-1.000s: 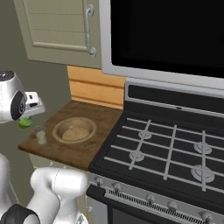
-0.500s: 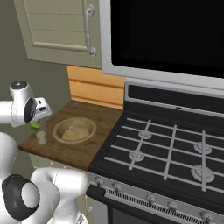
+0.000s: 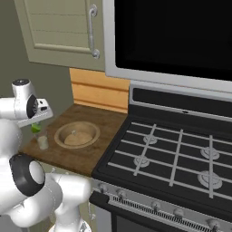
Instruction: Grab a lemon wedge from the fridge and one ice cube from the ice bowl, and put them in the glass of lemonade.
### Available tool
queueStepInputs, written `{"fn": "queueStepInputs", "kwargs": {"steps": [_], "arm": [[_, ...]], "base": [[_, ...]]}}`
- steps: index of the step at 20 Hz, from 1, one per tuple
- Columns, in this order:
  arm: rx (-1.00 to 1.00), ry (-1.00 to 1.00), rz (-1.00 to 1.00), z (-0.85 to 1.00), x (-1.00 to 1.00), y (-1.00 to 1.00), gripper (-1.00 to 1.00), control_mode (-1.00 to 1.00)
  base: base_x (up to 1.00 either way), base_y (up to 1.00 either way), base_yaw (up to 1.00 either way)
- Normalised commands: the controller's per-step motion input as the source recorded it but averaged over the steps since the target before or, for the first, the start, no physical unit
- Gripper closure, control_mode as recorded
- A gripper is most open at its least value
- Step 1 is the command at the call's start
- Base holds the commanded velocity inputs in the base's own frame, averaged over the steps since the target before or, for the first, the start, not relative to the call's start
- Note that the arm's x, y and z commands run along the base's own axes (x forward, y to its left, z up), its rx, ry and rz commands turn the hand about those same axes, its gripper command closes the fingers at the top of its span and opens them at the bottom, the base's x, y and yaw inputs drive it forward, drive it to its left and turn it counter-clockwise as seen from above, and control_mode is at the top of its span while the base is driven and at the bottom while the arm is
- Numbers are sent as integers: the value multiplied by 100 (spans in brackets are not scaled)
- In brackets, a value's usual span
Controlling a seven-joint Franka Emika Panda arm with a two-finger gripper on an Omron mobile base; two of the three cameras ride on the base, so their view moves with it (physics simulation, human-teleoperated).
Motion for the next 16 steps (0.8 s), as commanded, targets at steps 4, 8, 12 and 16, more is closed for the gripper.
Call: {"fn": "queueStepInputs", "kwargs": {"steps": [4,8,12,16], "arm": [[-1,2,0,0,7,2,100,-100],[0,0,0,0,3,6,100,-100],[0,0,0,0,5,4,100,-100],[0,0,0,0,26,1,100,-100]], "base": [[0,0,0],[0,0,0],[0,0,0],[0,0,0]]}}
